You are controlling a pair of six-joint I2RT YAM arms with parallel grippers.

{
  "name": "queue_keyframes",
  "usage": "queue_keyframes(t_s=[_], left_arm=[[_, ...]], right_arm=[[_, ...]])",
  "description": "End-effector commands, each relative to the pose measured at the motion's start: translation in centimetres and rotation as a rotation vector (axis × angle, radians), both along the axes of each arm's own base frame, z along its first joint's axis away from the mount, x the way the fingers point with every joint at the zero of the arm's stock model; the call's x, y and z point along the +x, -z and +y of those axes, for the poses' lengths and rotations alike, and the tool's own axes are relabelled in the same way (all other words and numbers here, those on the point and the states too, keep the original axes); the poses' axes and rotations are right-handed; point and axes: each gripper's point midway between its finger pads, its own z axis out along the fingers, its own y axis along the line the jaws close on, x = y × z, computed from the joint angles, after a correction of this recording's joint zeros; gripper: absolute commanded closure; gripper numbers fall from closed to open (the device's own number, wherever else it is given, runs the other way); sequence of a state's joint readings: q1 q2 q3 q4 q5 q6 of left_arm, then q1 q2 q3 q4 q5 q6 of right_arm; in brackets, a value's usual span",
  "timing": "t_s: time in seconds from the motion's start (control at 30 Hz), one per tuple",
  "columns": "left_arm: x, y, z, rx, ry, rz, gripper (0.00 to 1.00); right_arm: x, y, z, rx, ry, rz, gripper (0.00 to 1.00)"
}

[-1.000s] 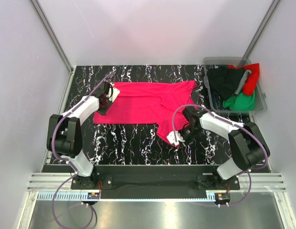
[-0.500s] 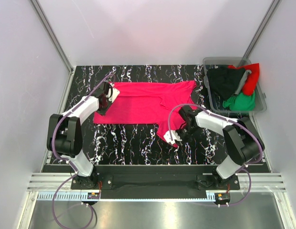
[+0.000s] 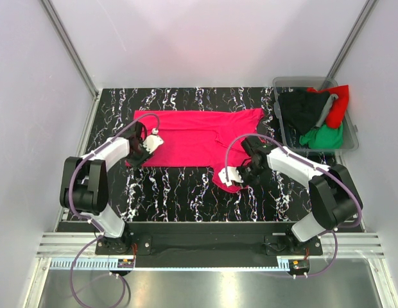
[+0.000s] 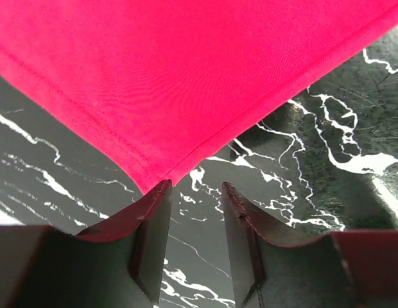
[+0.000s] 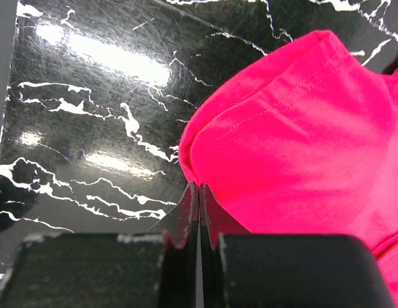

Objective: Fold and stack the t-shirts
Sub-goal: Fold the tshirt

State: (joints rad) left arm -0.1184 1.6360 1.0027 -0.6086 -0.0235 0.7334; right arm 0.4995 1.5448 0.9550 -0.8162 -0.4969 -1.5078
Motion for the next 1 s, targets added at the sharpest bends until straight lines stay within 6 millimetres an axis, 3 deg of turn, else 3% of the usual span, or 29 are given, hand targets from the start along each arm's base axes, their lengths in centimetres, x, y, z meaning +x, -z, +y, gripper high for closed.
queue_keyframes(t_s=[0.0, 0.3, 0.57, 0.8, 0.9, 0.93, 0.97], left_arm=[[1.9, -0.4, 0.0, -0.031, 0.031, -0.029, 0.57], [2.6, 0.4, 2.3, 0.000, 0.020, -0.016, 0.58], [3.7, 0.5, 2.6, 0.002, 0.017, -0.025, 0.59], [2.9, 1.5, 2.8, 0.016, 0.032, 0.010, 0.62], [2.7, 2.0, 2.8, 0.015, 0.034, 0.024, 0.71], [2.7, 2.1, 2.8, 0.017, 0.038, 0.027, 0.84], [2.7, 2.0, 2.8, 0.019, 0.045, 0.025, 0.90]], right_arm=[[0.7, -1.4, 0.3, 0.008, 0.036, -0.036, 0.99], [0.6, -1.3, 0.3, 0.000, 0.071, -0.018, 0.98], [0.8, -1.2, 0.2, -0.007, 0.084, -0.015, 0.98], [0.7, -0.9, 0.0, -0.021, 0.103, -0.003, 0.98], [1.0, -0.9, 0.2, -0.023, 0.137, 0.005, 0.99], [1.1, -1.0, 0.2, -0.024, 0.159, 0.010, 0.99], [1.5, -1.2, 0.2, -0.027, 0.172, 0.001, 1.00]])
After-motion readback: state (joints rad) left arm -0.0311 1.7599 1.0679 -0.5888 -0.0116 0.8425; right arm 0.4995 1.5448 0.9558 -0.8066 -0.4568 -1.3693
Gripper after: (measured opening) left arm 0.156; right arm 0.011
